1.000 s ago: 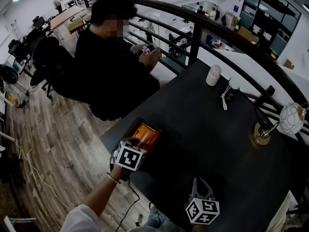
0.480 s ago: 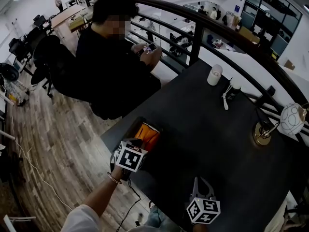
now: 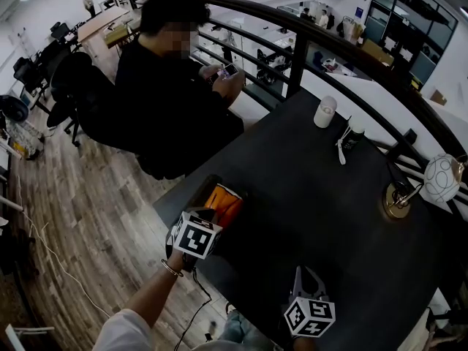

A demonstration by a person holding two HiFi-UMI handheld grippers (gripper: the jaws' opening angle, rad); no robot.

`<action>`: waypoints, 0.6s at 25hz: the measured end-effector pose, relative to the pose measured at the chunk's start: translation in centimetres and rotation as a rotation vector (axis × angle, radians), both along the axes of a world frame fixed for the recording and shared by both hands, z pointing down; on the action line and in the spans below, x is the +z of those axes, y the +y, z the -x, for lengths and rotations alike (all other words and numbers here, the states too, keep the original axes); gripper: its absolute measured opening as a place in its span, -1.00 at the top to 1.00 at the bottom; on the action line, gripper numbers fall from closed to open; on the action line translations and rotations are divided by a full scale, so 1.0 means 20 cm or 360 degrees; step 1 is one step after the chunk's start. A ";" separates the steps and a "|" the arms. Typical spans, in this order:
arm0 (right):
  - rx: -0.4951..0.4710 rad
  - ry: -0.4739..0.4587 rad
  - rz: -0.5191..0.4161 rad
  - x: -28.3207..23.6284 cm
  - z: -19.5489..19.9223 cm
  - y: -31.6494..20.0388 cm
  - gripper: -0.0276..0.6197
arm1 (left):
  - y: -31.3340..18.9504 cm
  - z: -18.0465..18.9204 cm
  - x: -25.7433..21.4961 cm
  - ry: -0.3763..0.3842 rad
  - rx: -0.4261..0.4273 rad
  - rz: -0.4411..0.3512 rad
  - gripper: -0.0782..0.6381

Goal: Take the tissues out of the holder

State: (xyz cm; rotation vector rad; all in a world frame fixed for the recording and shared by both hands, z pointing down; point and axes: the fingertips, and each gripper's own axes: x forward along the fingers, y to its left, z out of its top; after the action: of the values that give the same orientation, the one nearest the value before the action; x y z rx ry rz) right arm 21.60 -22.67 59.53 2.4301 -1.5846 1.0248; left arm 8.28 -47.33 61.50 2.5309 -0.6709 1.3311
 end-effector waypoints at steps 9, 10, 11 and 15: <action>-0.0022 0.0006 -0.0015 -0.03 0.02 0.00 0.90 | -0.02 0.04 -0.07 0.0000 -0.0026 -0.0046 0.74; -0.0025 0.0007 -0.0018 -0.03 0.02 0.00 0.90 | -0.02 0.04 -0.09 0.0005 -0.0028 -0.0055 0.74; -0.0027 0.0008 -0.0020 -0.03 0.02 0.01 0.90 | -0.02 0.04 -0.10 0.0013 -0.0032 -0.0064 0.74; -0.0033 0.0010 -0.0035 -0.06 0.03 0.02 0.90 | -0.02 0.04 -0.18 0.0044 -0.0047 -0.0093 0.74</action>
State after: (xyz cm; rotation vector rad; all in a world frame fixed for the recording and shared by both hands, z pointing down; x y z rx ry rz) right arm 20.96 -22.27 58.35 2.4235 -1.6239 1.0005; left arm 7.47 -47.80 58.00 2.5697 -0.7492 1.2826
